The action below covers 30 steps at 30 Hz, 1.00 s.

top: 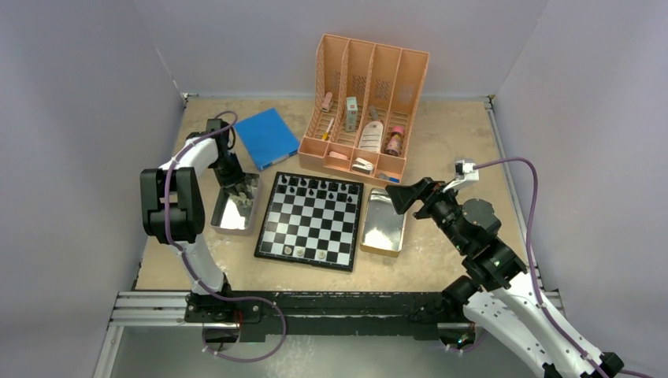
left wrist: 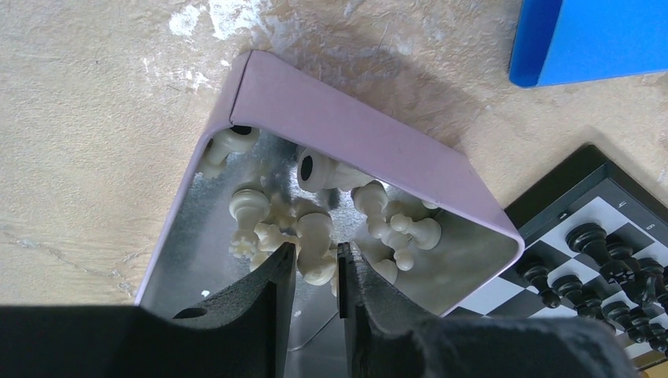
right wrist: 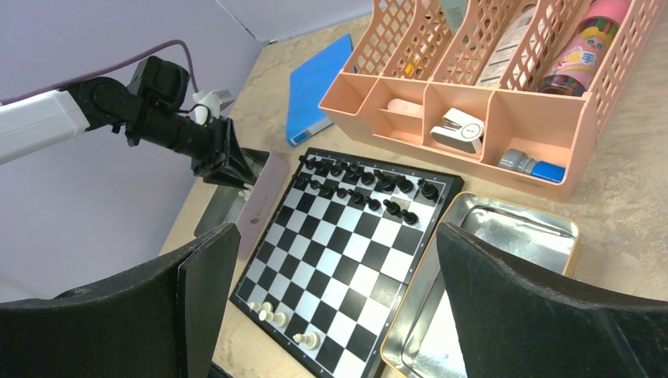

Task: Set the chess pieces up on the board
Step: Pick up the chess piece from the storage box.

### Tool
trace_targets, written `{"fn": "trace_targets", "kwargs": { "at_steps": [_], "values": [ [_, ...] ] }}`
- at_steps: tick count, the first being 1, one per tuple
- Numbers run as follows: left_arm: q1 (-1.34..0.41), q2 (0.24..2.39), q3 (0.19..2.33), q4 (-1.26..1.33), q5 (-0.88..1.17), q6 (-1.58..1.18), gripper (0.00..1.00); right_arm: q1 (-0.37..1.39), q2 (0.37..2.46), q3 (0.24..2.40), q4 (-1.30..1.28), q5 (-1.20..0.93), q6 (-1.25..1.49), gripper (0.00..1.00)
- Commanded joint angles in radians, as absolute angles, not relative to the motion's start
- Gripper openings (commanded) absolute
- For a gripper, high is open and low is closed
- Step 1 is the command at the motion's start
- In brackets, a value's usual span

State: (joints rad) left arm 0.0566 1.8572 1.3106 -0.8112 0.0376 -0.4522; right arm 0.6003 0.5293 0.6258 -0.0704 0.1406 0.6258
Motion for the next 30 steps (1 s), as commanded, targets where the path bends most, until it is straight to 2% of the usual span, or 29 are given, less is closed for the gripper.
{"fn": "trace_targets", "kwargs": {
  "at_steps": [1,11,24,30],
  "values": [
    [0.063,1.864,1.307,-0.823,0.042,-0.448,0.26,0.603,0.522,0.64,-0.042,0.158,0.605,0.97],
    [0.059,1.848,1.29,-0.816,0.058,-0.445,0.24,0.603,0.52,0.64,-0.04,0.163,0.602,0.97],
    [0.058,1.808,1.307,-0.837,0.062,-0.435,0.07,0.603,0.517,0.639,-0.044,0.166,0.601,0.97],
    [0.056,1.763,1.316,-0.854,0.069,-0.428,0.03,0.603,0.53,0.642,-0.033,0.166,0.603,0.97]
  ]
}}
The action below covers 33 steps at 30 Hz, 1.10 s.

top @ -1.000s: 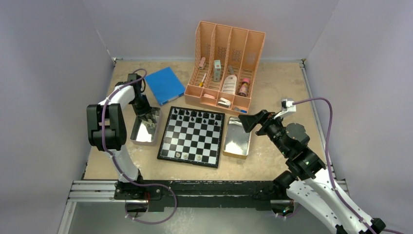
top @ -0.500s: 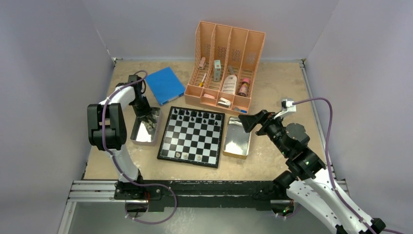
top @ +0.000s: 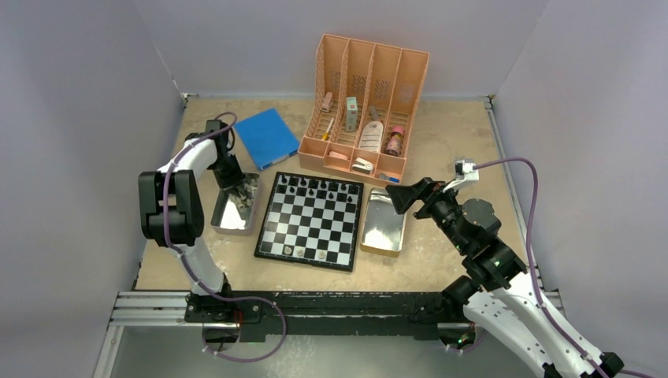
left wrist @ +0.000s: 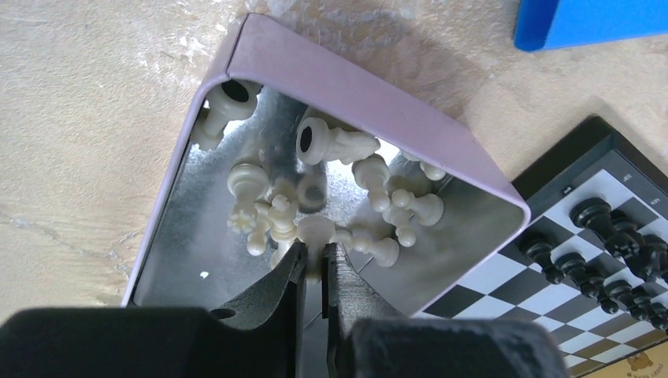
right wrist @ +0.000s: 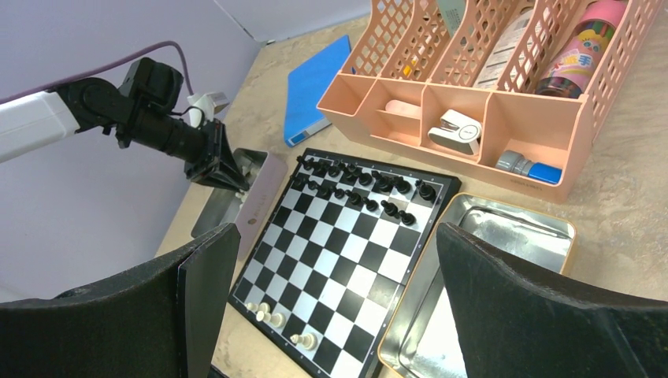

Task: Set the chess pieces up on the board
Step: Pick up the chess piece from the storage box, then place the chess piece on the chessboard.

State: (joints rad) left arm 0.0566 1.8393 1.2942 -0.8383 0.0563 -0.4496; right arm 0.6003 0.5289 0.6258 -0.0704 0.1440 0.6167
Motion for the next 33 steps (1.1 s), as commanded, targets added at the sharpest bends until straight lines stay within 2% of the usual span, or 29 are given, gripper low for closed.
{"fn": "trace_targets", "kwargs": {
  "at_steps": [1,9,13,25,33],
  "values": [
    [0.055,1.756,1.319,-0.856,0.069,-0.427,0.03,0.603,0.533,0.643,-0.03,0.168,0.603,0.97],
    [0.007,1.687,1.344,-0.883,0.062,-0.41,0.03,0.603,0.554,0.652,-0.021,0.181,0.602,0.97],
    [-0.085,1.661,1.363,-0.894,0.036,-0.394,0.04,0.603,0.561,0.672,-0.036,0.186,0.599,0.97],
    [-0.316,1.576,1.431,-0.978,0.128,-0.356,0.05,0.603,0.581,0.741,-0.131,0.237,0.582,0.97],
    [-0.535,1.559,1.454,-1.017,0.109,-0.411,0.06,0.603,0.565,0.758,-0.151,0.295,0.583,0.97]
  ]
}}
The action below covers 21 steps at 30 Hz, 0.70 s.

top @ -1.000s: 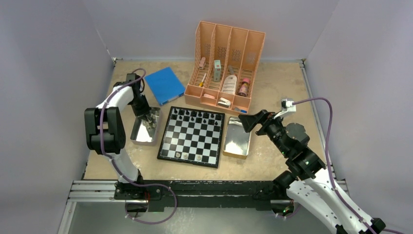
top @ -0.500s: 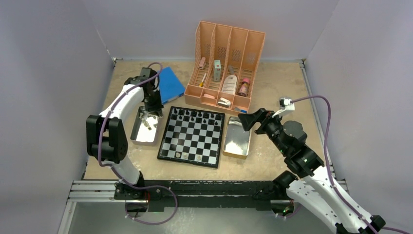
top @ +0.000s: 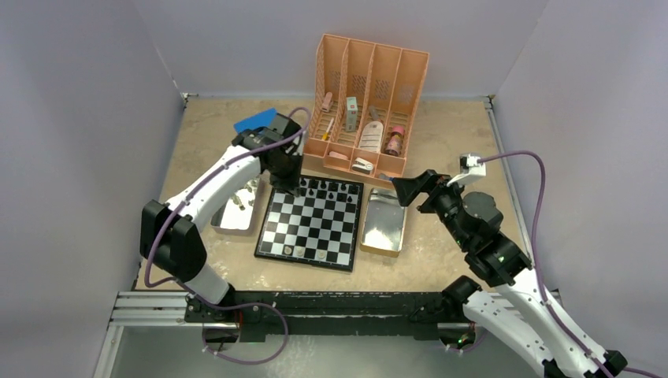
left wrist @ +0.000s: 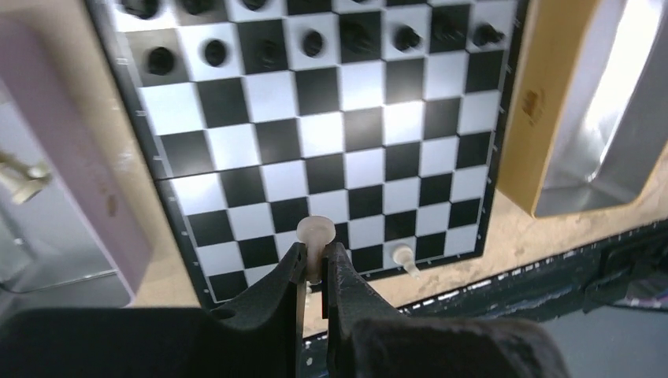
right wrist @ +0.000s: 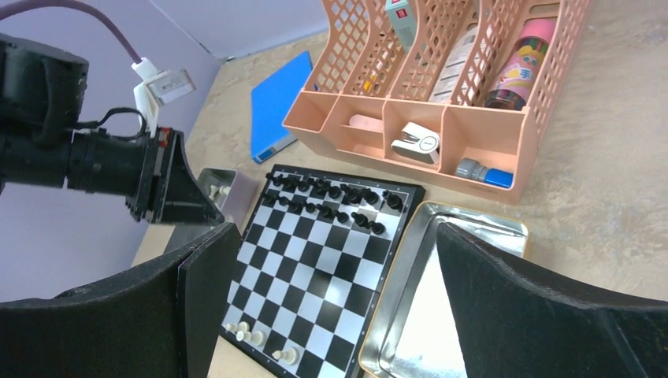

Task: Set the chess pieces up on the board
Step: Place the chess piece on the chessboard.

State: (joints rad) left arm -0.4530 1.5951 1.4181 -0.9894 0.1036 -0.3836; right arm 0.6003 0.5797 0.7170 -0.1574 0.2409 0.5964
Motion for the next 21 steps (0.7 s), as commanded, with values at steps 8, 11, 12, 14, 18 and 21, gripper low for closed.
{"fn": "trace_targets", "kwargs": {
  "at_steps": [8,11,12,14,18,21],
  "values": [
    [-0.762,1.607,1.422,-1.012,0.059,-0.486,0.06,0.603,0.548,0.771,-0.167,0.302,0.596,0.97],
    [-0.839,1.626,1.404,-0.997,0.052,-0.521,0.06,0.603,0.529,0.77,-0.178,0.317,0.598,0.97],
    [-0.861,1.635,1.4,-0.993,0.052,-0.535,0.06,0.603,0.524,0.768,-0.178,0.321,0.597,0.97],
    [-0.911,1.66,1.405,-0.991,0.045,-0.554,0.06,0.603,0.516,0.767,-0.181,0.327,0.597,0.97],
    [-0.983,1.729,1.427,-1.006,0.03,-0.588,0.06,0.604,0.513,0.775,-0.188,0.334,0.597,0.97],
    [-1.011,1.771,1.429,-1.001,0.032,-0.604,0.06,0.603,0.511,0.782,-0.198,0.332,0.601,0.97]
  ]
}}
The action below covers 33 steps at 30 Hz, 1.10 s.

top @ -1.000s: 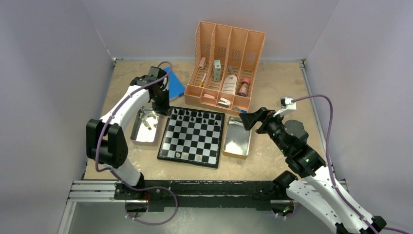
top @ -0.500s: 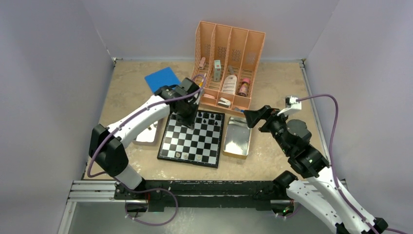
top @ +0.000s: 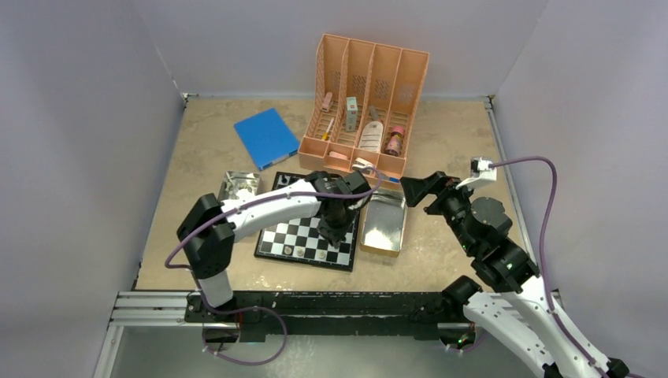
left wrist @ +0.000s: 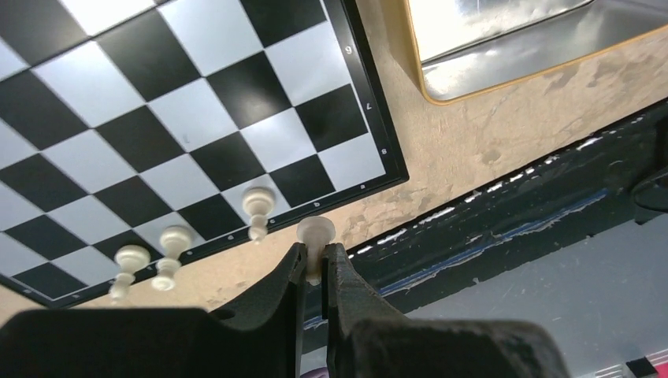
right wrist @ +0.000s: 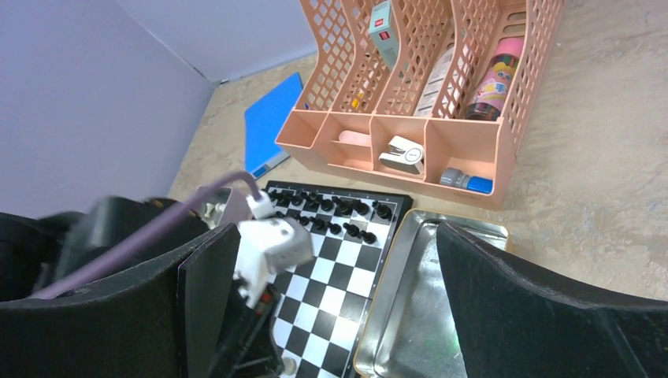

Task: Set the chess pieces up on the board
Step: Place the chess piece on the chessboard.

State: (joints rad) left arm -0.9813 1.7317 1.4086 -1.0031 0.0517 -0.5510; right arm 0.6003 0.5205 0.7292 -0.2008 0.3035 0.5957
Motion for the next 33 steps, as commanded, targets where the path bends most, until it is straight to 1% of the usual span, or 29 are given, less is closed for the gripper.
{"fn": "trace_targets", "kwargs": {
  "at_steps": [1,12,26,33],
  "values": [
    [-1.017,1.783,1.428,-0.999,0.033,-0.606,0.06,0.603,0.509,0.785,-0.202,0.332,0.603,0.97],
    [-1.046,1.889,1.428,-0.993,0.038,-0.601,0.07,0.603,0.497,0.782,-0.206,0.336,0.604,0.97],
    [-1.046,1.925,1.416,-1.009,0.016,-0.609,0.08,0.603,0.492,0.776,-0.207,0.333,0.604,0.97],
    [-1.046,1.936,1.417,-1.019,0.002,-0.611,0.13,0.603,0.497,0.772,-0.203,0.332,0.602,0.97]
  ]
}}
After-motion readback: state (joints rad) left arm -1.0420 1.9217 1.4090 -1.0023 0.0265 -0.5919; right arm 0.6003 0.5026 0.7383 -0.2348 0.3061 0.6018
